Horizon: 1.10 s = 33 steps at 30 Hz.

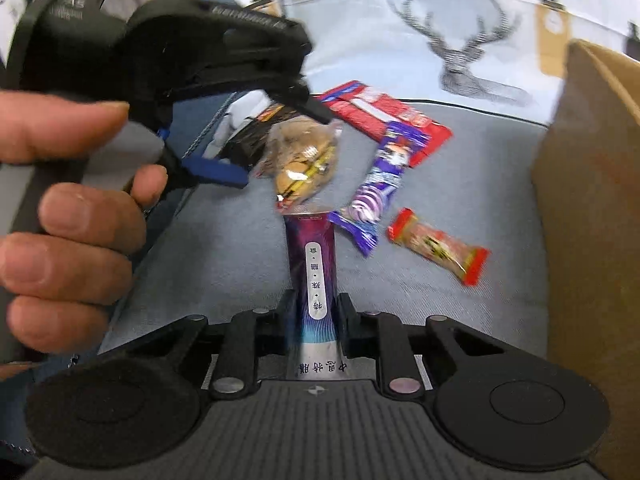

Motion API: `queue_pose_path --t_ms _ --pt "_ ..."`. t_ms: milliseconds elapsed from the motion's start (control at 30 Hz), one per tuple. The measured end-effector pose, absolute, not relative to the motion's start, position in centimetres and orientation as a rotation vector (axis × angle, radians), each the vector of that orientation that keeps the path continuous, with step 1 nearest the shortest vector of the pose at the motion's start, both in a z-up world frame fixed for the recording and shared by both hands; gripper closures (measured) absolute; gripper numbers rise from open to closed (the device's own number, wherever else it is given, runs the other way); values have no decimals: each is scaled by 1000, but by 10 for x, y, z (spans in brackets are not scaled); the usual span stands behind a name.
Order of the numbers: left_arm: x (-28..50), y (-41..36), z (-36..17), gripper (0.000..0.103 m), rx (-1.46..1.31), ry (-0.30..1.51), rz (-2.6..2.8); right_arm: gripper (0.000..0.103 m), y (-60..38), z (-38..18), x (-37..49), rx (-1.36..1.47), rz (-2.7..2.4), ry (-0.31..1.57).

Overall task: Organize snacks
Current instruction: 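Grasp the purple tube with right tool while left tool approaches clear biscuit bag, then close the left tool on the clear biscuit bag and lift it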

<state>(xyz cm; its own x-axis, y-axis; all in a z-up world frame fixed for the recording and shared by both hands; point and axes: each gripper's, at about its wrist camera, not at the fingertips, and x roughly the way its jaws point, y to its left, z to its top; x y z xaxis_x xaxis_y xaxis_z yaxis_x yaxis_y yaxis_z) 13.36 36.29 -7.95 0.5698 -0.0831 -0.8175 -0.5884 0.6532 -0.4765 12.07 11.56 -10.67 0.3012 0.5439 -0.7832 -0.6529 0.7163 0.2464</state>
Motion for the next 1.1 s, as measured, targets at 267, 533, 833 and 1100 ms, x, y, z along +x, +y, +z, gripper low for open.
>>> queue_pose_path --t_ms 267,533,833,1100 --pt "145 363 -93 12 -822 943 349 78 107 -115 129 -70 674 1049" --pt "152 358 -95 12 -796 943 330 77 109 -115 127 -78 676 1047" --pt "152 358 -90 15 -807 927 312 81 105 -108 127 -50 698 1026" --pt "155 350 -92 38 -740 977 305 81 103 -109 130 -48 696 1038"
